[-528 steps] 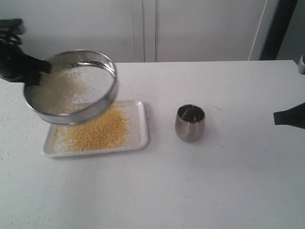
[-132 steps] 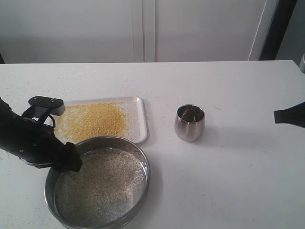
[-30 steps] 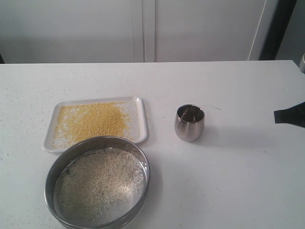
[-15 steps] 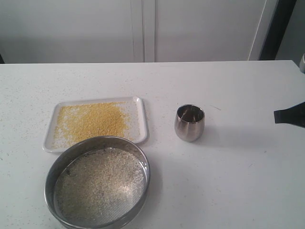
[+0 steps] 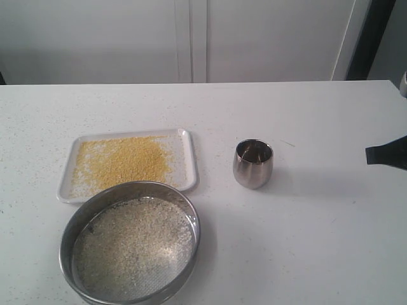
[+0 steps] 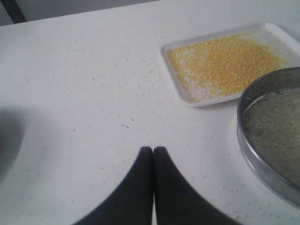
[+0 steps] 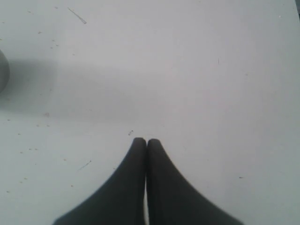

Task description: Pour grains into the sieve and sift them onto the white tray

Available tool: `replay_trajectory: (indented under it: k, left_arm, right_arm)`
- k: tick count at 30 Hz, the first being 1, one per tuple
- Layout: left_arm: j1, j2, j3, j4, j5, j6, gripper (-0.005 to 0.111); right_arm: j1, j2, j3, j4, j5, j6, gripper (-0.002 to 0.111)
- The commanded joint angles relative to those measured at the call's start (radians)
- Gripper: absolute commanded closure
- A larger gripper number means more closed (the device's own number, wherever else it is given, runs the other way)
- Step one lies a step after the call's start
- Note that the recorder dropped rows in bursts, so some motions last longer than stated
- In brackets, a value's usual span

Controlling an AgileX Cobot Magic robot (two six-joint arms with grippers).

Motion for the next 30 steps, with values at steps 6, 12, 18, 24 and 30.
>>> replay_trajectory:
  k: [6,12,18,24,30]
  left_arm:
    - [0.024,-0.064,0.096,-0.019,-0.052,-0.010,0.107]
    - [0.024,-0.064,0.123,-0.019,-0.060,-0.009,0.107]
    - [0.024,-0.064,0.176,-0.027,-0.118,-0.006,0.107]
    - [0.024,-0.064,0.214,-0.027,-0.120,-0.006,0.107]
    - [0.024,-0.064,0.221,-0.027,-0.155,-0.006,0.107]
  right_arm:
    - [-0.005,-0.004,0.004,0.001,-0.007,0.001,0.108]
    - [-0.005,-0.004,0.004,0.001,-0.007,0.001,0.108]
    - [-0.005,-0.004,0.004,0.001,-0.007,0.001,0.108]
    - [-0.005,-0.004,0.004,0.001,-0.007,-0.010,0.108]
    - [-0.005,-0.004,0.004,0.001,-0.007,-0.010,0.108]
